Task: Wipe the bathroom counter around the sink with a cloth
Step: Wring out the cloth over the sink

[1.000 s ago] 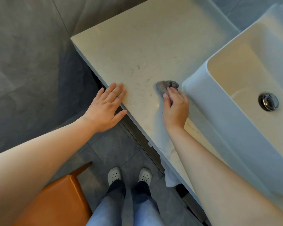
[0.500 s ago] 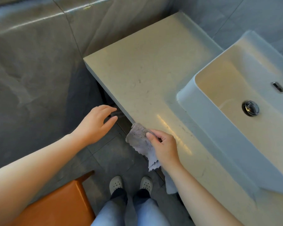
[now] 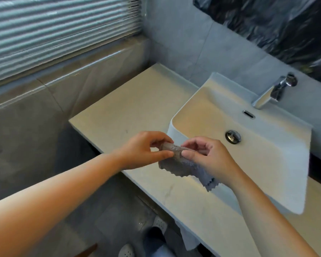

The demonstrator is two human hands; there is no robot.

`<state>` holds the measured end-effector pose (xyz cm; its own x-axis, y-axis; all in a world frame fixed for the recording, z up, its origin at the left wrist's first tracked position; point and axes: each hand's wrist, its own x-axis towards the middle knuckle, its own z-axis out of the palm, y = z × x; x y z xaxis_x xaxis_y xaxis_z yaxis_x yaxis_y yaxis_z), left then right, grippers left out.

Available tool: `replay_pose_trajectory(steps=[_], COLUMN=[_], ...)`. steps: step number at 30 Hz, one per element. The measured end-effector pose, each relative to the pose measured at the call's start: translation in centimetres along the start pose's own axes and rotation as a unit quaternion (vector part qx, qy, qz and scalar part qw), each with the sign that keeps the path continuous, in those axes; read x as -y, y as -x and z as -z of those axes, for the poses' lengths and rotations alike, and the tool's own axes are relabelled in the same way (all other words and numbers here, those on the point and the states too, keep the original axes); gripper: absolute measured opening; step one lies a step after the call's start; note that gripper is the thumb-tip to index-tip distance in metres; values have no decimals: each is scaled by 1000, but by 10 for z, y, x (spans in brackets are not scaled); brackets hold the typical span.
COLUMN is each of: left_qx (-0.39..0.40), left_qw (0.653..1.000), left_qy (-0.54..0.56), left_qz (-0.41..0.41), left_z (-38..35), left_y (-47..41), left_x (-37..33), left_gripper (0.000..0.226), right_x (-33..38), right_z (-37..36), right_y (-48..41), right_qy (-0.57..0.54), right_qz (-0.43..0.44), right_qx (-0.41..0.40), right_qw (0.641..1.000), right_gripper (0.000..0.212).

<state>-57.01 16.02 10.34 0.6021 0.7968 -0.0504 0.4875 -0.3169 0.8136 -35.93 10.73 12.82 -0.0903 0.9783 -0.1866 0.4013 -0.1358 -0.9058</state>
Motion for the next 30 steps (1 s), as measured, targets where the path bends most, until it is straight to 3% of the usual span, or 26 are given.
replay_pose_trajectory(steps=[3, 7, 9, 12, 16, 20, 23, 25, 30], left_qx=[-4, -27, -22, 3, 39, 145, 329, 397, 360], left_qw=[999, 999, 999, 1000, 993, 966, 896, 871, 926], left_qy=[-33, -30, -35, -24, 109, 188, 234, 207, -17], left_qz=[2, -8, -12, -5, 31, 107, 184, 200, 111], left_z=[-4, -10, -12, -17, -27, -26, -21, -25, -44], left_y=[-33, -87, -115, -154, -189, -216, -233, -245, -267], left_x=[-26, -62, -80, -94, -102, -106, -108, -111, -117], left_gripper=[27, 27, 22, 28, 31, 25, 42, 54, 39], right_x=[-5, -24, -37, -55, -68, -69, -65, -58, -54], right_z=[35, 81, 97, 118, 136, 149, 162, 170, 183], right_y=[0, 3, 4, -7, -31, -51, -60, -66, -81], right_qy=[-23, -60, -116, -164, -242, -158, -84, -35, 75], right_qz=[-3, -9, -8, -7, 1, 24, 89, 133, 175], right_qx=[-30, -47, -95, -176, -230, -343, -374, -370, -390], right_qw=[999, 997, 989, 971, 943, 926, 919, 919, 901], right_gripper=[15, 40, 46, 38, 21, 20, 14, 9, 11])
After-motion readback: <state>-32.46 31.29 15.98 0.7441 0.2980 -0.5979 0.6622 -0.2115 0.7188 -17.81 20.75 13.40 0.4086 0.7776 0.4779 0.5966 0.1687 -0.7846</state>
